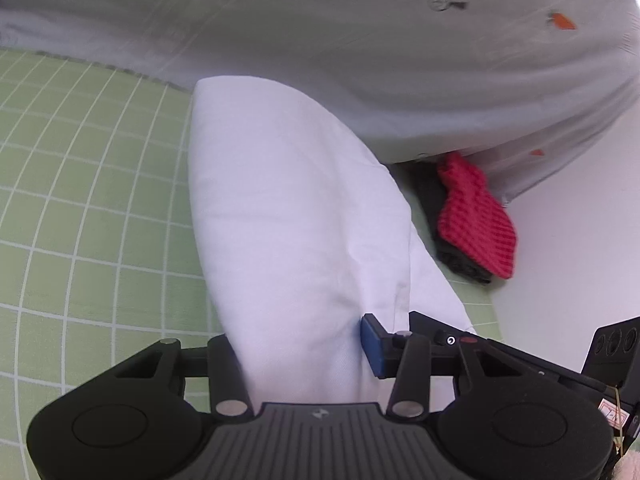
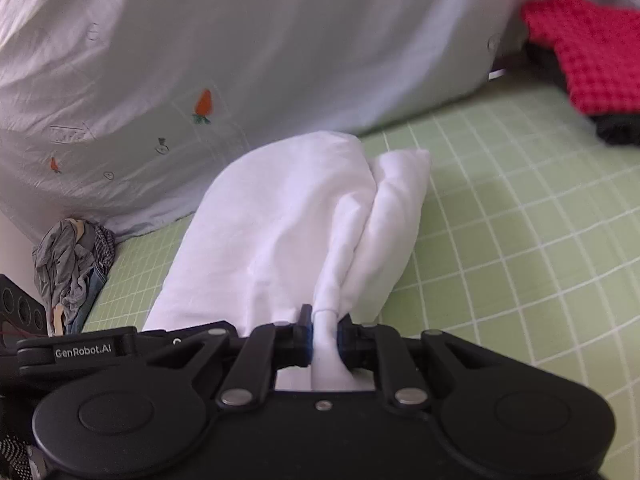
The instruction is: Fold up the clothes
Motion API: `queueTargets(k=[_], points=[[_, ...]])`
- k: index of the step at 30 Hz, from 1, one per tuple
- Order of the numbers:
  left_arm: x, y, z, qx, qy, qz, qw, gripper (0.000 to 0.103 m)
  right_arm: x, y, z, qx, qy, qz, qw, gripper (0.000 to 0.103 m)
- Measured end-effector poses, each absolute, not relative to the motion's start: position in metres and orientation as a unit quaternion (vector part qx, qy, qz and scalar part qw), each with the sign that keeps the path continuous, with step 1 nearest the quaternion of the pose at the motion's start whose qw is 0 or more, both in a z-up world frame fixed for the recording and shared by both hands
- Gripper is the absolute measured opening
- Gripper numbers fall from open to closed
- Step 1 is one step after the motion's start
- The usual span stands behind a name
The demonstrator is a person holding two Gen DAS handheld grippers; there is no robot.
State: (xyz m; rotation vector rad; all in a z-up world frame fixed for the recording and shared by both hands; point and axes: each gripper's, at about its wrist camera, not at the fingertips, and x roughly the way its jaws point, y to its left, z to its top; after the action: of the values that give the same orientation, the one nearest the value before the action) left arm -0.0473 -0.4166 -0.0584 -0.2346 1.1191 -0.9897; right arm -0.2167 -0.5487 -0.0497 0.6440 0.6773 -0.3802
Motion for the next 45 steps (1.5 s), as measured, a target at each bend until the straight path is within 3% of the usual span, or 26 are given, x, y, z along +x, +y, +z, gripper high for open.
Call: queueTargets(k=[8,20,31,40,43,44,45], points=[[-0.080,-0.406,-0.032,-0.101,0.484,-0.508,0.706,0.047,-0.263,-0.514,-0.008,0.290,0.289,-0.229,0.883,0.012],[-0.136,-0.449,-0.023,-0.080,0.476,-0.540,0.690,0.047,-0.329,-0.517,0.005,0.290,0.267,-0.273,0.878,0.012],[-0.210,-0.611,0.002,-0.124,0.449,-0.531,0.708,0.047,-0.412,-0.675,0.051,0.254,0.256,-0.243,0.901,0.012],[-0.181,-0.768,0.035,-0.125,0.396,-0.566,0.712,0.047,-0.405,-0.829,0.087,0.205,0.223,-0.278,0.912,0.012],[-0.153,-0.817,0.024,-0.112,0.383,-0.556,0.729,0.056,-0.380,-0.879,0.081,0.185,0.210,-0.304,0.911,0.013],[-0.146,-0.835,0.016,-0.084,0.384,-0.545,0.741,0.066,-0.372,-0.896,0.079,0.178,0.206,-0.312,0.910,0.014],[-0.141,-0.853,0.003,-0.037,0.389,-0.533,0.751,0.069,-0.362,-0.909,0.066,0.179,0.219,-0.323,0.903,0.017]])
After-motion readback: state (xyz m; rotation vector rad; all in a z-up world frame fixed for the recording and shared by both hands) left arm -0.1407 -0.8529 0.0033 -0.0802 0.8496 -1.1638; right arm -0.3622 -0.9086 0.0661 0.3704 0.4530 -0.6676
